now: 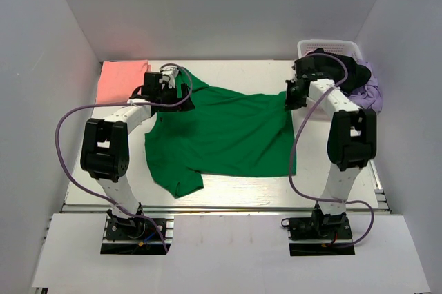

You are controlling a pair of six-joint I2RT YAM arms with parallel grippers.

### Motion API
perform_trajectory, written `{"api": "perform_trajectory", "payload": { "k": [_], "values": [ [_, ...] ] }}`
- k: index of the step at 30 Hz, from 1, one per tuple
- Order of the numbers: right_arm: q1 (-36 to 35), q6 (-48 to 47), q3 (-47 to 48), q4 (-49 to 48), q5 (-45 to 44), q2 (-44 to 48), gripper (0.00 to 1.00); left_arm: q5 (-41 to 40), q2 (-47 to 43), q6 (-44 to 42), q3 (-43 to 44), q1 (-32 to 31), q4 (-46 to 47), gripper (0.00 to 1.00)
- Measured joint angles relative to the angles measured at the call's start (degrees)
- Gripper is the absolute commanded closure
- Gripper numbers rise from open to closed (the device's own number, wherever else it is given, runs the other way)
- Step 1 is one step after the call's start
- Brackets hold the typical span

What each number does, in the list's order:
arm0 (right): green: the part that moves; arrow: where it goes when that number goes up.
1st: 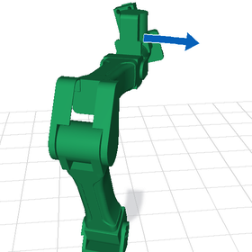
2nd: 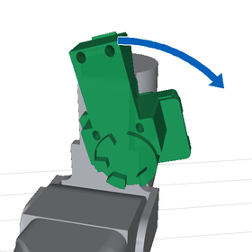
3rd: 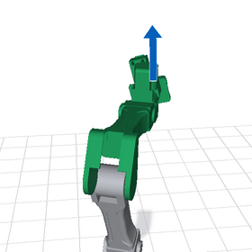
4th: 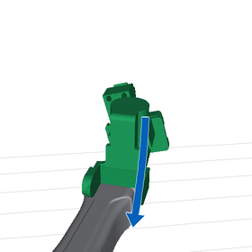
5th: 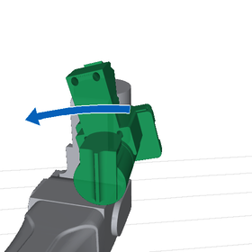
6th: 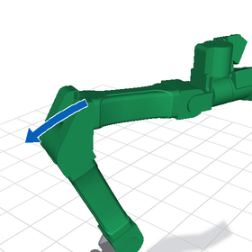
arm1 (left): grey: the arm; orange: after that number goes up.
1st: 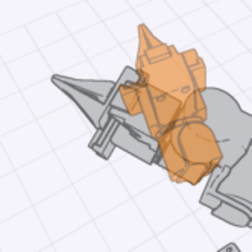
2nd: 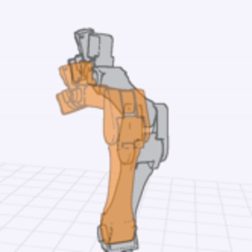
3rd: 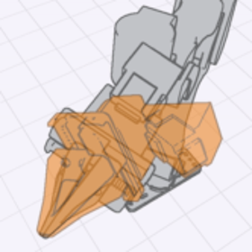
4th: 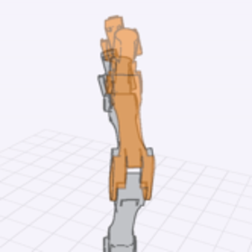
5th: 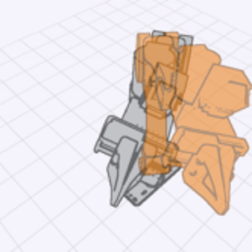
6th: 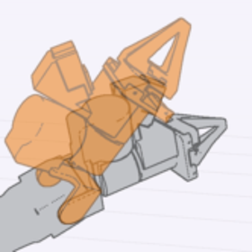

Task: Fold and stack the t-shirts
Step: Flatten out the tshirt

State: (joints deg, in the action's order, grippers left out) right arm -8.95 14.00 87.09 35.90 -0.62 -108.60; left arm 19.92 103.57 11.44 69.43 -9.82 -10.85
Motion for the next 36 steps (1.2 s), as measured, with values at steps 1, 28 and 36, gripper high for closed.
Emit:
{"api": "perform_trajectory", "payload": {
  "k": [1, 28, 36],
  "values": [
    [0.00, -0.15, 0.24, -0.68, 1.14, -1.38, 1.00, -0.02, -0.02, 0.02, -0.17, 0.00, 0.04, 0.00],
    [0.28, -7.78, -18.45, -14.80, 13.49, 7.02, 0.43, 0.02, -4.92, 0.00, -6.19, 0.00, 1.42, 0.00],
    [0.35, -11.67, -18.64, -18.56, 16.13, 3.65, 0.55, -0.59, -7.15, 0.46, -8.72, 0.00, 2.05, 0.00]
  ]
}}
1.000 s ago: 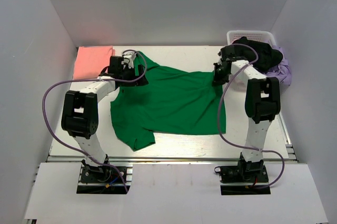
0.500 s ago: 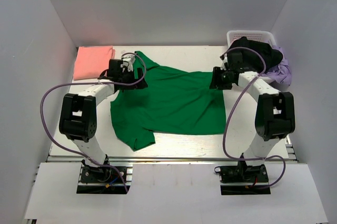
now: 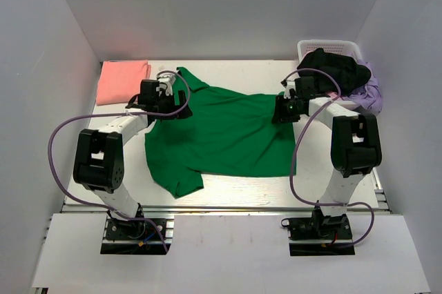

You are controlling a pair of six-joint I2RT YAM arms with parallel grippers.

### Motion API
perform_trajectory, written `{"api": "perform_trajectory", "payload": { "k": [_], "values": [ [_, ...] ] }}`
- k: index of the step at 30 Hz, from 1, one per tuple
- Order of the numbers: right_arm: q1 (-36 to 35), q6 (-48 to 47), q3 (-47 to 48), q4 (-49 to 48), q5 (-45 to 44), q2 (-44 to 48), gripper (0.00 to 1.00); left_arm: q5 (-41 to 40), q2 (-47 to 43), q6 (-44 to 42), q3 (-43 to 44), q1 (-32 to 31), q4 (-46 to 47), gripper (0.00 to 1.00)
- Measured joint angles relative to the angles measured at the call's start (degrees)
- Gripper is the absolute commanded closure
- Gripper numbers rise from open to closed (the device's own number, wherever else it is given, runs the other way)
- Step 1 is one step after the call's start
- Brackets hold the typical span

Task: Fold and stack the t-shirts
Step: Flatten out the tshirt

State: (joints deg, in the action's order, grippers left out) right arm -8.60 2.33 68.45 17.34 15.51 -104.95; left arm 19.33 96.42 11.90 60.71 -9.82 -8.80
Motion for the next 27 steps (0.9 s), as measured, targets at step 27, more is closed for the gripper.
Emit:
{"api": "perform_trajectory", "payload": {
  "k": [27],
  "values": [
    [-0.04, 13.35, 9.11, 27.74, -15.23, 9.46, 1.00, -1.99, -4.24, 1.51, -2.27, 0.00, 1.09, 0.00]
  ]
}}
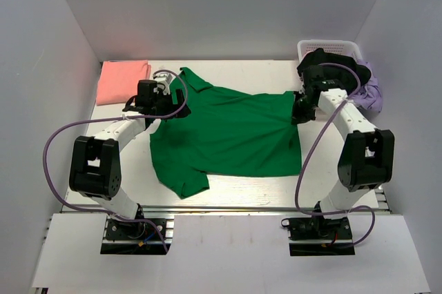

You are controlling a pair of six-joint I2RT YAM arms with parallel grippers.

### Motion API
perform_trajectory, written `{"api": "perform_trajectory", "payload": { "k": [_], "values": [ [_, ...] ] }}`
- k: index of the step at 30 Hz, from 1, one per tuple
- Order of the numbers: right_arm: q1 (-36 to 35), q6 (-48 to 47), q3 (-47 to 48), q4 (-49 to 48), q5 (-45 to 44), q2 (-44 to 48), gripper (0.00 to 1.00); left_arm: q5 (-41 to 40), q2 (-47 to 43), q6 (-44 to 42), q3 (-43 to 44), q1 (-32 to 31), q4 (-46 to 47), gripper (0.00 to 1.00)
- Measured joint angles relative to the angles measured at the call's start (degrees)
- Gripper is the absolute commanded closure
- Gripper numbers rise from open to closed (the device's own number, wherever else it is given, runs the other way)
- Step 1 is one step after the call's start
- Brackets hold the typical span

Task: Fold and stack the t-shirts
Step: Flatten out the tshirt

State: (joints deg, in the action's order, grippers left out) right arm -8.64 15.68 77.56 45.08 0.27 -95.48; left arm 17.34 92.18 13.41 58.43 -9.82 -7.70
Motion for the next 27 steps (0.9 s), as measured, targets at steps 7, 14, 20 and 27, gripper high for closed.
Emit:
{"api": "perform_trajectory", "payload": {
  "k": [7, 14, 20, 27],
  "values": [
    [0.13, 1.31, 1.42, 0.07, -5.99, -8.11, 1.00, 0.09, -0.15, -0.02, -0.85, 0.00, 0.00, 0.00],
    [0.44, 1.05, 1.42, -9.62, -4.15, -15.39, 0.94, -0.72, -0.20, -0.02, -1.29, 0.00, 0.00, 0.00],
    [0.44, -0.61, 1.27, -14.38, -1.49, -14.78, 0.61, -5.88, -1.18, 0.61, -4.33, 0.39, -1.29, 0.00],
    [0.83, -3.50, -2.95, -16.81, 3.54, -6.67, 0.49, -4.15, -0.92, 1.36, -6.71, 0.85, -1.36, 0.00]
  ]
}}
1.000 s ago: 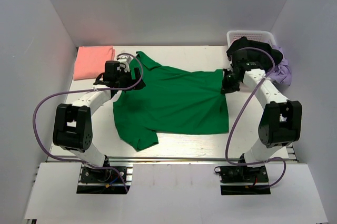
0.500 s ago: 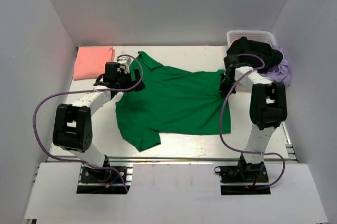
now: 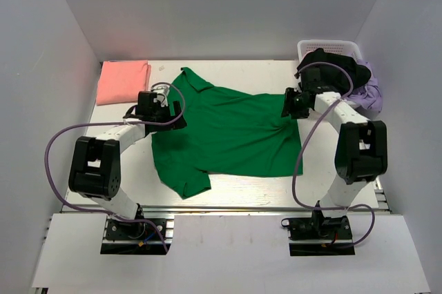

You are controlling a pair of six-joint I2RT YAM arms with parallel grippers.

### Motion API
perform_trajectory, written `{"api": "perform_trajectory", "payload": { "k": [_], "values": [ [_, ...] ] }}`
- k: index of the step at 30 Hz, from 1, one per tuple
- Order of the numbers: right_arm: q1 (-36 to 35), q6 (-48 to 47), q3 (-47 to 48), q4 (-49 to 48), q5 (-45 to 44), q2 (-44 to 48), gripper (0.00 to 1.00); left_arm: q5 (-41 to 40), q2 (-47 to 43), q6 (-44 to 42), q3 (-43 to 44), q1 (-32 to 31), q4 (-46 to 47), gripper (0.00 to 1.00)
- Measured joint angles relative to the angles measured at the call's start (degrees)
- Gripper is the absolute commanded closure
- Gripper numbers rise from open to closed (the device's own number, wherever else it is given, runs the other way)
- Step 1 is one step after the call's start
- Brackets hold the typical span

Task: Fold and stack the t-shirts
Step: Flatten out the tshirt

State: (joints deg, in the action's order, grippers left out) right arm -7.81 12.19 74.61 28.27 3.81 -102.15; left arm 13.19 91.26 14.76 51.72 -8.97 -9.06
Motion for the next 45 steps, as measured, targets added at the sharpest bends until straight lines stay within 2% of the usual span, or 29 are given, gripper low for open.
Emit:
{"api": "perform_trajectory", "payload": {
  "k": [5, 10, 17, 27, 29, 30, 31, 32, 33, 38, 41, 45],
  "values": [
    [0.28, -0.87, -6.27, -1.31, 1.16, 6.38, 0.49, 4.28, 3.78, -0.07, 0.17, -0.76, 2.29, 0.00],
    [1.09, -0.81, -13.81, -1.11, -1.77, 10.82, 0.50, 6.84, 7.82, -0.02, 1.49, -1.14, 3.72, 0.00],
    [1.68, -1.25, -16.61, 0.04, -6.62, 10.88, 0.53, 8.46, 10.86, 0.61, 3.26, -1.05, 6.91, 0.00],
    [0.42, -6.05, -16.76, -5.92, 1.55, 6.54, 0.53, 9.16, 11.41, 0.81, 3.17, -0.85, 8.63, 0.00],
    [-0.15, -6.73, -16.28, -5.92, 1.88, 4.74, 0.59, 9.16, 11.39, 0.81, 3.17, -0.85, 8.63, 0.00],
    [-0.33, -6.93, -16.20, -6.01, 2.05, 4.13, 0.66, 9.14, 11.39, 0.81, 3.15, -0.81, 8.63, 0.00],
    [-0.48, -7.13, -16.20, -6.01, 2.19, 3.74, 0.87, 9.14, 11.39, 0.81, 3.15, -0.66, 8.61, 0.00],
    [-0.59, -7.50, -16.20, -6.03, 2.32, 3.52, 0.96, 9.11, 11.39, 0.83, 3.15, -0.55, 8.61, 0.00],
    [-0.59, -7.43, -16.20, -6.05, 2.47, 3.50, 1.00, 9.07, 11.39, 0.87, 3.15, -0.52, 8.61, 0.00],
    [-0.59, -5.66, -13.73, -3.17, 2.16, 3.56, 1.00, 8.57, 11.26, 1.03, 3.06, -0.55, 8.37, 0.00],
    [-0.61, -3.26, -9.94, 2.89, -0.48, 4.20, 1.00, 8.00, 11.06, 1.05, 2.97, -0.55, 8.20, 0.00],
    [-0.57, 1.60, -2.78, 14.36, -8.41, 4.76, 1.00, 6.69, 10.40, 1.03, 2.34, -0.55, 8.20, 0.00]
  ]
}}
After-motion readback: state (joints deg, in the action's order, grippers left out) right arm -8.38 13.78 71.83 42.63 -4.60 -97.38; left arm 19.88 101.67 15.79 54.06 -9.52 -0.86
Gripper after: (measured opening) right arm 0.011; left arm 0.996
